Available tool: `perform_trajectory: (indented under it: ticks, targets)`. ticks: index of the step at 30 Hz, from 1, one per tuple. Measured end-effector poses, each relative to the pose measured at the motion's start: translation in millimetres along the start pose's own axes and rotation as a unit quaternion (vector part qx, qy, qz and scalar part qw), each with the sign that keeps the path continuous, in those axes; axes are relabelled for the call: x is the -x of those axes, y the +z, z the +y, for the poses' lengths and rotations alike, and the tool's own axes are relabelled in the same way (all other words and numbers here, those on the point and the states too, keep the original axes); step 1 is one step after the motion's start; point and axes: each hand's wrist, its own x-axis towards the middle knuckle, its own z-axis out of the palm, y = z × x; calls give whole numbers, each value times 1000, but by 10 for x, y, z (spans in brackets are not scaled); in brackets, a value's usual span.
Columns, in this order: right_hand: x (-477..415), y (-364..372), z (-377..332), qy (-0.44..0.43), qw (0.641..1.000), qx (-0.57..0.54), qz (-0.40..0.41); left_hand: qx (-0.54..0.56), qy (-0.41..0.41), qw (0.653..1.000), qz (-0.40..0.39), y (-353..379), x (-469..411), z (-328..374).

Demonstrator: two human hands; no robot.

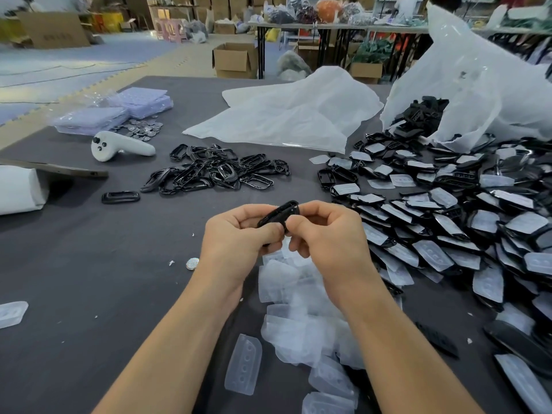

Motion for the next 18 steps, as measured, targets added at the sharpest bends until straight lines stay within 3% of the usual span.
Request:
perform_trajectory:
  ticks: [13,18]
  targets:
    - [17,23,12,-16,1000,7,24,-134,92,985,59,1,-10,-35]
    - [4,-13,13,-70,994,82,26,-167,71,981,-72,-25,-12,-27]
